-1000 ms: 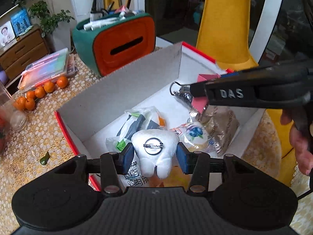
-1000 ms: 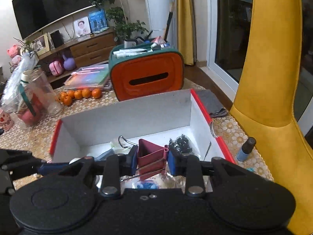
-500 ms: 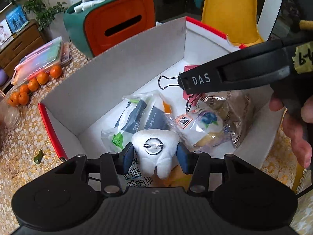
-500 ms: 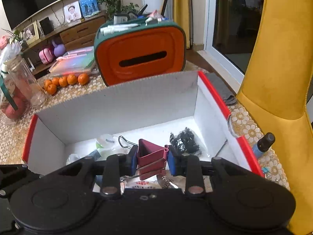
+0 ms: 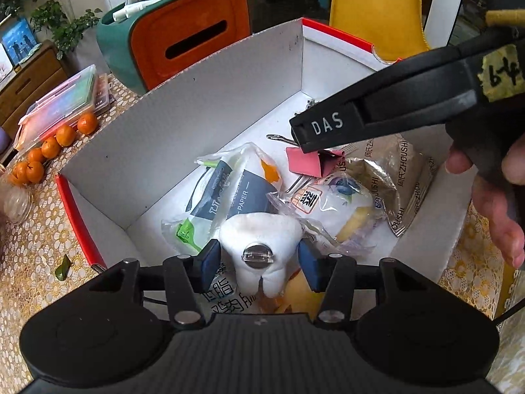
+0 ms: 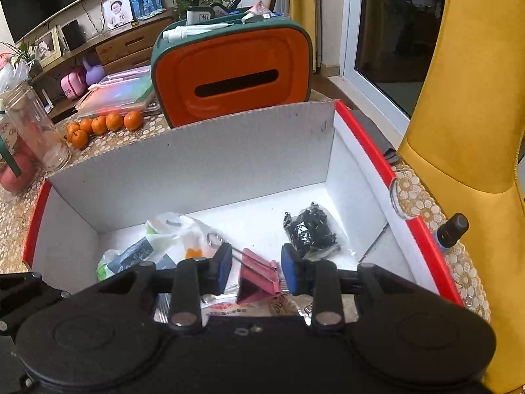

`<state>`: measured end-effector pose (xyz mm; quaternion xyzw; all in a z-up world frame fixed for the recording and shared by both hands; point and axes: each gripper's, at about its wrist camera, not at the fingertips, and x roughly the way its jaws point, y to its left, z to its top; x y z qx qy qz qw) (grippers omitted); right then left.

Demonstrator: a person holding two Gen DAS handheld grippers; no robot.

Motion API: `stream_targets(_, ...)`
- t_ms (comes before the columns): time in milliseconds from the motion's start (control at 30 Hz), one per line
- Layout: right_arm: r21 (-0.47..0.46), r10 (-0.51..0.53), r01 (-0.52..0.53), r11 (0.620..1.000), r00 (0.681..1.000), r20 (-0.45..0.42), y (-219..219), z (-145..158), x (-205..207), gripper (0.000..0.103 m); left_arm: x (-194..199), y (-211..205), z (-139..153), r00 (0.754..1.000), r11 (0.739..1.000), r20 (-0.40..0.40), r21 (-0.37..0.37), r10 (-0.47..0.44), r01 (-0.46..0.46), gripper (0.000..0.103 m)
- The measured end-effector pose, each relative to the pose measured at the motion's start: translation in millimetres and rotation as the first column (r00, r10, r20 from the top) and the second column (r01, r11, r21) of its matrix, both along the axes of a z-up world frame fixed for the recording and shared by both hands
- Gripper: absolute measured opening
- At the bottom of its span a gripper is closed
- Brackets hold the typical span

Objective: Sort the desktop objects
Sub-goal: 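Open both tools to drop the plush and binder clip into the box, then withdraw both tools from the box back over the table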

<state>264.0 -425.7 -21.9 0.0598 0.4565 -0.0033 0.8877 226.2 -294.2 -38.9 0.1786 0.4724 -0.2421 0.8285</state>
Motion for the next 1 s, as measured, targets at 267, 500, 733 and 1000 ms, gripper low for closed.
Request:
stream_targets(267,0.024,-0.015,0.014,1.0,0.999,0.045,-7.0,13.7,-14.6,0.064,-3.8,8.9,12.6,0.998,0.998,0.027,-0.037,0.052,-0.051,0.074)
stream_targets(500,0.056,0.008,-0.012,0.998,0.997,0.078,-7.3,31.6,-32.7,0.075,-21.7,20.4,32.4,0.996,0.992,0.051,-0.108,0.075,-0.069,0.074)
stream_targets(733,0.078,0.036,-0.047,0.996,0.991,0.126,-0.1,54.8,-56.9,0.081,-49.2,37.5,58.4,0.993,0.979,0.076,-0.188,0.089,-0.074,0.074)
stream_targets(1000,0.093,0.075,-0.091,0.992,0.984,0.164,17.5,75.9,-90.7,0.088,-84.0,71.7,87.9,0.99,0.971,0.11,-0.229,0.09,-0.063,0.074)
